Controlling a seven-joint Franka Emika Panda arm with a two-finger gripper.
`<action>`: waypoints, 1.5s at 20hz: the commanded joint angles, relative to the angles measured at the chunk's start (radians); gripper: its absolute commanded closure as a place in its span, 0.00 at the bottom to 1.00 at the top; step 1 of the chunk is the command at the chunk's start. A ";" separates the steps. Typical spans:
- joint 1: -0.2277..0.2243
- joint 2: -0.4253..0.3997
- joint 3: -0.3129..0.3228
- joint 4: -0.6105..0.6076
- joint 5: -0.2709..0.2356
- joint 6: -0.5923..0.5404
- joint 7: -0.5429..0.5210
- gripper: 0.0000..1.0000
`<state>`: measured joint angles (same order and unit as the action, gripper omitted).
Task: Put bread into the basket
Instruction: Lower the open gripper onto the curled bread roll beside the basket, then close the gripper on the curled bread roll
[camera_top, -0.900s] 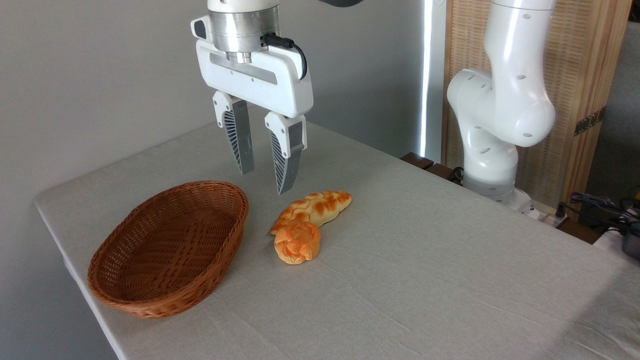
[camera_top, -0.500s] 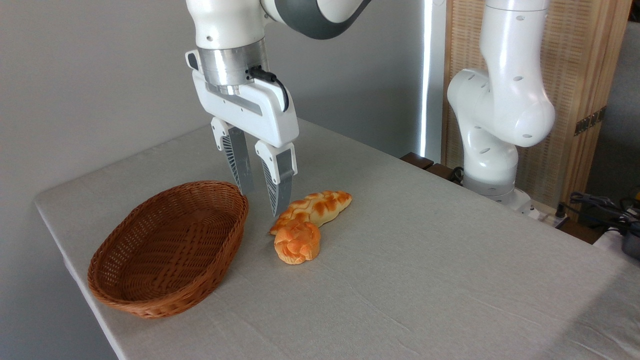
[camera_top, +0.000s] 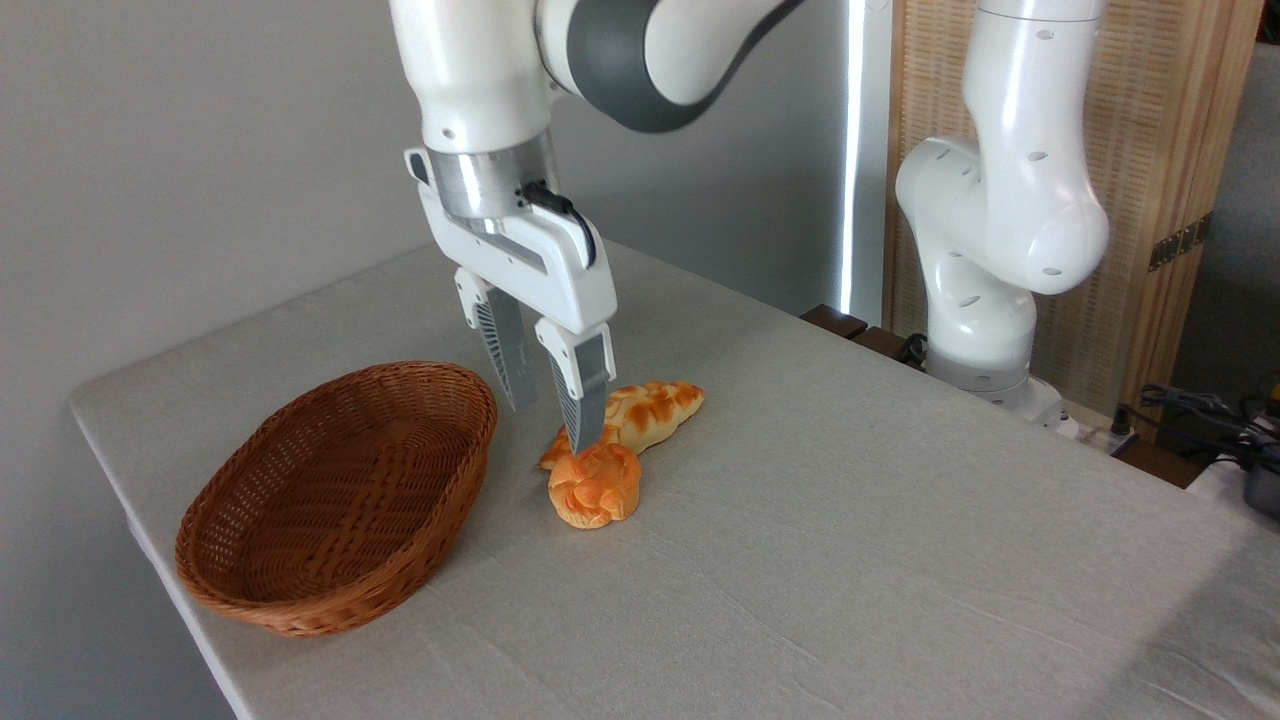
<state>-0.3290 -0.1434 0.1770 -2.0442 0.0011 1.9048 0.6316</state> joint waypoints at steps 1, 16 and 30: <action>-0.025 -0.064 0.009 -0.134 -0.015 0.085 0.022 0.00; -0.044 -0.019 0.016 -0.211 0.000 0.218 0.114 0.00; -0.045 -0.033 0.012 -0.200 -0.001 0.201 0.108 0.00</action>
<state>-0.3714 -0.1696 0.1863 -2.2424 0.0019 2.1046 0.7231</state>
